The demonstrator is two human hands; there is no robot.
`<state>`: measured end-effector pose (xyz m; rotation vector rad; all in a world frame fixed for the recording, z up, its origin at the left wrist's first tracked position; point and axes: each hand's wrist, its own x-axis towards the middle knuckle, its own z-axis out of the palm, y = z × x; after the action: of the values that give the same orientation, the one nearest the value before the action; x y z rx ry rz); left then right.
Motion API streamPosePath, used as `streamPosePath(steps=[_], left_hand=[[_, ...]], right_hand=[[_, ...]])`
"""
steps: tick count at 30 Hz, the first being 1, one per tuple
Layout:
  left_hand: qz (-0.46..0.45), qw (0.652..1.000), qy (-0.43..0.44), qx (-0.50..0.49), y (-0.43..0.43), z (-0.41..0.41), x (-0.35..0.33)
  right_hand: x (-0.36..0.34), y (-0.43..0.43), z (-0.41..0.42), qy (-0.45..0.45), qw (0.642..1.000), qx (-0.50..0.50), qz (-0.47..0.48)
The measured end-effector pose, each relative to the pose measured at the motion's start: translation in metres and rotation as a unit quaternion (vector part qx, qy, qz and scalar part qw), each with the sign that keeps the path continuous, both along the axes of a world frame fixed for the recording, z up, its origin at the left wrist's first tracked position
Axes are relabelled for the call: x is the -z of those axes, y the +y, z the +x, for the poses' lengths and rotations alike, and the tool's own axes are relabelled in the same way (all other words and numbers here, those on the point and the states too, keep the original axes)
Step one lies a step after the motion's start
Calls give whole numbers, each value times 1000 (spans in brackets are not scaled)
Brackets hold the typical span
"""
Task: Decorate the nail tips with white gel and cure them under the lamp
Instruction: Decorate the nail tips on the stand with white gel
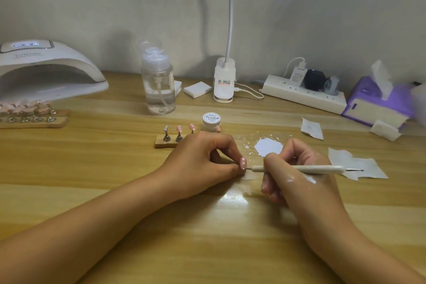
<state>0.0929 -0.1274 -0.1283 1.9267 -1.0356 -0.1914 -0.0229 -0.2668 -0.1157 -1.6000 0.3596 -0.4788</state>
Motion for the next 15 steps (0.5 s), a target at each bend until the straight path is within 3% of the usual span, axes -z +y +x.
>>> streamPosePath(steps=[15], left_hand=[[-5, 1000, 1, 11, -1, -1, 0]], right_hand=[[3, 0, 2, -9, 1000, -6, -9]])
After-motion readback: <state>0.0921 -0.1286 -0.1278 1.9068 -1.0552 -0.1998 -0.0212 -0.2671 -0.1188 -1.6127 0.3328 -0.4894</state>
